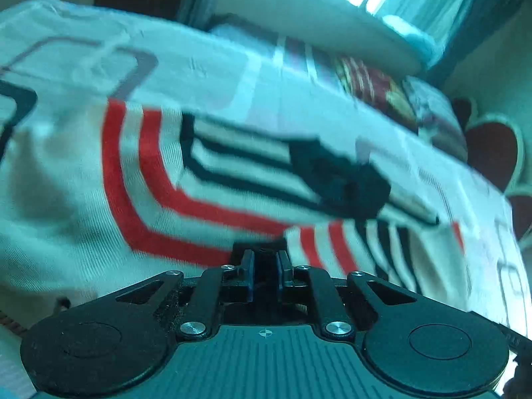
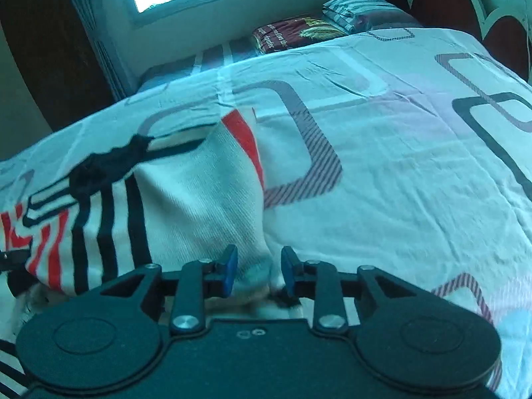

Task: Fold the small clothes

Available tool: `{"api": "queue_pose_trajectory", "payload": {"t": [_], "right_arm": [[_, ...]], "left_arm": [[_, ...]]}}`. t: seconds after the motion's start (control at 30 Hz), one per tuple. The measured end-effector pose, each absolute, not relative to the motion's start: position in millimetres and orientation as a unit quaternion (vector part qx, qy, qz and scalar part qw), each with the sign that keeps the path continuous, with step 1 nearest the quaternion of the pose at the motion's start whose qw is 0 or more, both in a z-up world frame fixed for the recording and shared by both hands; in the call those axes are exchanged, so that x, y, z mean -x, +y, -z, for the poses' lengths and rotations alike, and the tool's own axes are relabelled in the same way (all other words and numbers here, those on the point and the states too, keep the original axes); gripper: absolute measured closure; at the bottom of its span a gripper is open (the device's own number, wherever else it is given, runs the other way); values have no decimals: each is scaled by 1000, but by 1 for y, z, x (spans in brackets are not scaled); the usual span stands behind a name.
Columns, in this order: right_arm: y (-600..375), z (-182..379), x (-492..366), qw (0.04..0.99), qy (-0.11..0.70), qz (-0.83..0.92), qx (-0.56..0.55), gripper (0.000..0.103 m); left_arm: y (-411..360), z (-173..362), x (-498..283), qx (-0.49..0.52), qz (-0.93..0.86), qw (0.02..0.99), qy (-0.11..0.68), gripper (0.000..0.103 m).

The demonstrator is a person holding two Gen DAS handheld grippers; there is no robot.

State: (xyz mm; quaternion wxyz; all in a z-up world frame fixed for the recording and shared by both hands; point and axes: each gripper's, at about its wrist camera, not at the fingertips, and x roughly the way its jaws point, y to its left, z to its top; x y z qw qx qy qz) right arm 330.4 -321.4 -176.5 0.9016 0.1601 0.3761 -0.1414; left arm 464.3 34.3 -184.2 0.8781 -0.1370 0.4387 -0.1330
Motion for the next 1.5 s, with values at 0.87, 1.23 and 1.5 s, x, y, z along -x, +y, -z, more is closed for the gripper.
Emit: {"api": "queue_pose_trajectory", "payload": {"t": [0.87,1.23,1.5], "right_arm": [[-283,184,-389,923,363,120,-51,75],[-281,159,-366,925,346,150,-30,69],[-194,162,-369,929,368,6,-28,71]], "left_arm": [[21,202,-459,88,106,887,440,91],[17,178,-441,74,85,883,455,90],[49,153,-402,73,17,899,432,0]]}}
